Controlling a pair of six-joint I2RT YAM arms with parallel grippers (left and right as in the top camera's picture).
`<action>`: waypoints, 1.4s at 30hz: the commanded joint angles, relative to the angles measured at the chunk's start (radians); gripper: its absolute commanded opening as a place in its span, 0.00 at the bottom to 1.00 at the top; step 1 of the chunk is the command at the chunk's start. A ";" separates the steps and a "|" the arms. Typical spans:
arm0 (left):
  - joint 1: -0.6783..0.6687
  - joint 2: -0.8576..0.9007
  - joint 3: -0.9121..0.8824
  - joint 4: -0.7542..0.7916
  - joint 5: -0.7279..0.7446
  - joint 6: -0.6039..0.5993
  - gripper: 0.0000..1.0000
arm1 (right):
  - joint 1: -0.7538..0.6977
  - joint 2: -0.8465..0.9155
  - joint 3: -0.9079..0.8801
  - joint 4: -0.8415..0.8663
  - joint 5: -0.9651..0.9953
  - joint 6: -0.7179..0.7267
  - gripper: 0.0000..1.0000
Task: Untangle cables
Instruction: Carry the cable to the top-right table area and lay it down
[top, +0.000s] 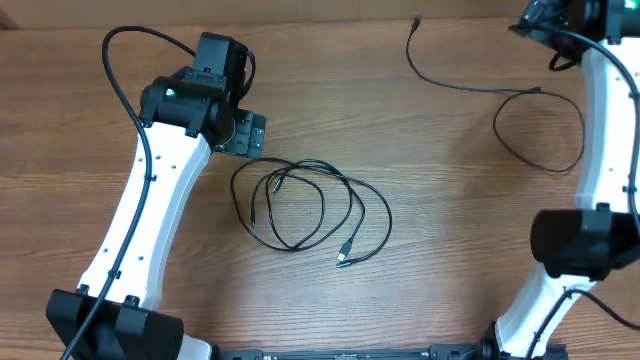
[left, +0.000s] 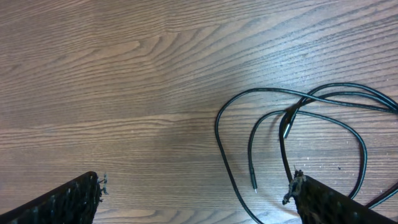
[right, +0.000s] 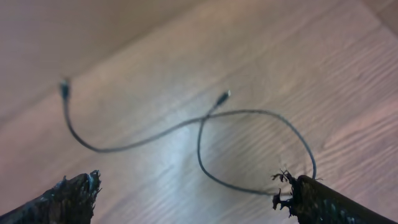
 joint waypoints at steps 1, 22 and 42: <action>0.002 0.006 -0.005 0.003 -0.012 0.015 0.99 | 0.002 0.041 0.010 -0.035 -0.005 -0.001 1.00; 0.002 0.006 -0.005 0.003 -0.012 0.015 1.00 | -0.055 0.084 -0.185 0.043 0.198 -0.190 1.00; 0.000 0.006 -0.005 0.003 -0.012 0.015 1.00 | -0.305 0.096 -0.365 0.231 -0.163 -0.556 1.00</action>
